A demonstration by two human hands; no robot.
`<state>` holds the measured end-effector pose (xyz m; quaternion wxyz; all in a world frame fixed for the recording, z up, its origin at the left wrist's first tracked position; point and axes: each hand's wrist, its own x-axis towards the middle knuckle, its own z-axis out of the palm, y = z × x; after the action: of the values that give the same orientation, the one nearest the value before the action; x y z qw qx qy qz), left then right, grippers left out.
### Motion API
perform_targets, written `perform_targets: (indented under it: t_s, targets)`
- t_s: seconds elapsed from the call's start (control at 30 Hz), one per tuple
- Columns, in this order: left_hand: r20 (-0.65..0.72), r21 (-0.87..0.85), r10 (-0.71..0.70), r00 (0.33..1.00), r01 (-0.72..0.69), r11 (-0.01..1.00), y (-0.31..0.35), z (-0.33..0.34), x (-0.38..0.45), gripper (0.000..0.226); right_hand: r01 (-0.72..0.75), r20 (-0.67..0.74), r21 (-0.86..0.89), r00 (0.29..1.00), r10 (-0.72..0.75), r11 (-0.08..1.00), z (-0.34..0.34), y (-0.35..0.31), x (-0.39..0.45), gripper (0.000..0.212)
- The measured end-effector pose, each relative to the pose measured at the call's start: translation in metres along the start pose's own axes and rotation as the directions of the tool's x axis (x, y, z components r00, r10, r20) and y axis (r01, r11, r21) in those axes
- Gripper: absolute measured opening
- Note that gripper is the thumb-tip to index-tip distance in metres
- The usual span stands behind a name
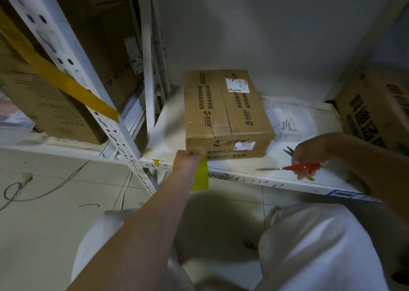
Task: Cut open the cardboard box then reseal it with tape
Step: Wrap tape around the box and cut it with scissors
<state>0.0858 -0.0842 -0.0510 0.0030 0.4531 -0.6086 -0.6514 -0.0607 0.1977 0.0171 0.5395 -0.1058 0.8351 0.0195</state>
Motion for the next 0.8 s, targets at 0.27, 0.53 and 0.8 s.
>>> perform_targets:
  t_s: [0.27,0.53,0.8]
  targets:
    - [0.031,-0.054,-0.018,0.999,0.02,0.998,0.001,-0.007,-0.001,0.025,0.334,-0.021,0.254,0.94,-0.34,0.908,0.01,-0.08,-0.016,0.051]
    - [0.035,-0.013,-0.029,0.999,0.029,0.999,0.003,-0.012,-0.002,0.023,0.345,-0.045,0.203,0.938,-0.343,0.917,0.011,-0.117,0.002,0.086]
    - [0.021,-0.01,-0.033,0.999,0.034,0.999,0.005,-0.014,-0.003,0.023,0.392,-0.004,0.227,0.916,-0.402,0.891,0.009,-0.139,0.016,0.085]
